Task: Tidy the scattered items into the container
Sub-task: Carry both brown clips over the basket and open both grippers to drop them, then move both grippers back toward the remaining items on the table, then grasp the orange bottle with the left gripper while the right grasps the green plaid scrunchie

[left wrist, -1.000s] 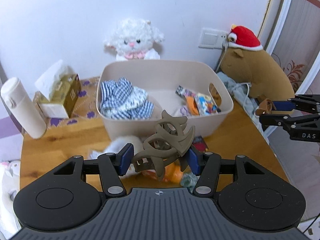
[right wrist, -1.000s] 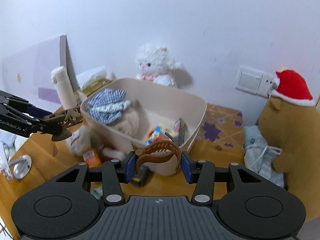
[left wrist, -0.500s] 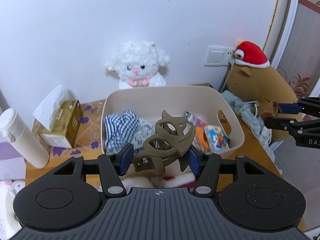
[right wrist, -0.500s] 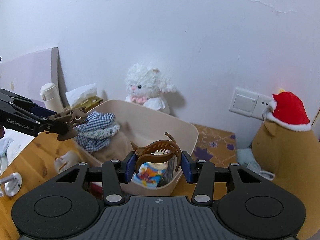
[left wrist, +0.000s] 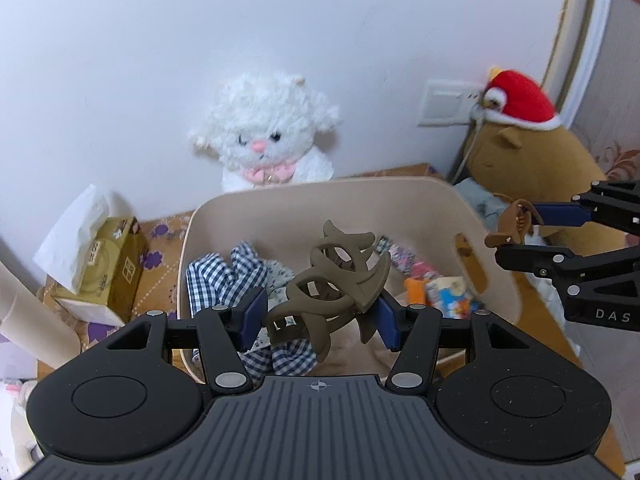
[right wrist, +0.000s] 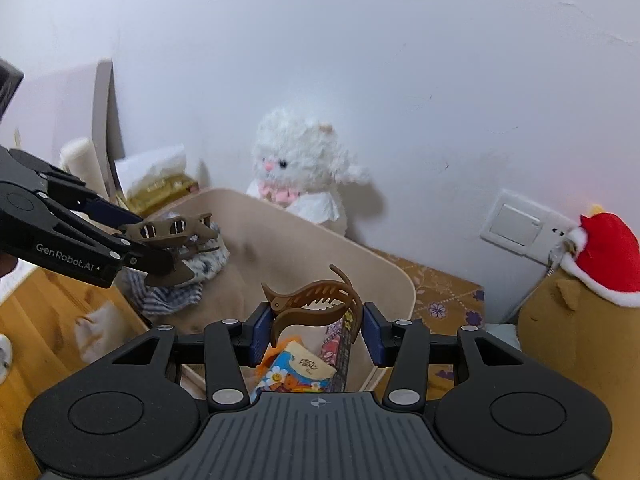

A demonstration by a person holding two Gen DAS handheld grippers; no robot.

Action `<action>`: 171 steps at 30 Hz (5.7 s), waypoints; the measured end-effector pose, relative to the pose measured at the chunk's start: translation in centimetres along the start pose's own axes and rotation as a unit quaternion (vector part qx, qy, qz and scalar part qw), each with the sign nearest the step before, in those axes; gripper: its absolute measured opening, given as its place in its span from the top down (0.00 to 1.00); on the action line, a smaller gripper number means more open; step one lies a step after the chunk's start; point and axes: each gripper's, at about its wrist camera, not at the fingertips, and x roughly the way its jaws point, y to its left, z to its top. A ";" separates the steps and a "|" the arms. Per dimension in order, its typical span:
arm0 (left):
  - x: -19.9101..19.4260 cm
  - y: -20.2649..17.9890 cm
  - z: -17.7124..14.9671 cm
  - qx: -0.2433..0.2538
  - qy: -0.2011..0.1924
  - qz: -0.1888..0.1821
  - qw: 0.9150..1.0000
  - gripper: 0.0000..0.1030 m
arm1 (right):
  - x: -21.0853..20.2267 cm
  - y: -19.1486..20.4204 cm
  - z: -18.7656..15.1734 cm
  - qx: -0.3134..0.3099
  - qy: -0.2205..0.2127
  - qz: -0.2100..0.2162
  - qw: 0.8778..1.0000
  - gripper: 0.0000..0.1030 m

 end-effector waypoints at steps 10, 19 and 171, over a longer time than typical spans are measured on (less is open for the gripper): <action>4.6 0.7 -1.1 -0.009 0.034 0.029 0.999 0.44 | 5.5 0.1 -1.2 0.008 0.058 -0.005 0.998 0.57; 5.6 0.7 -1.9 -0.010 0.052 0.028 0.998 0.43 | 6.8 0.4 -1.5 0.032 0.082 -0.004 0.996 0.46; 5.5 0.3 -16.6 -0.085 0.077 -0.011 0.993 0.61 | 3.8 10.0 -14.8 0.083 0.110 0.007 0.990 0.21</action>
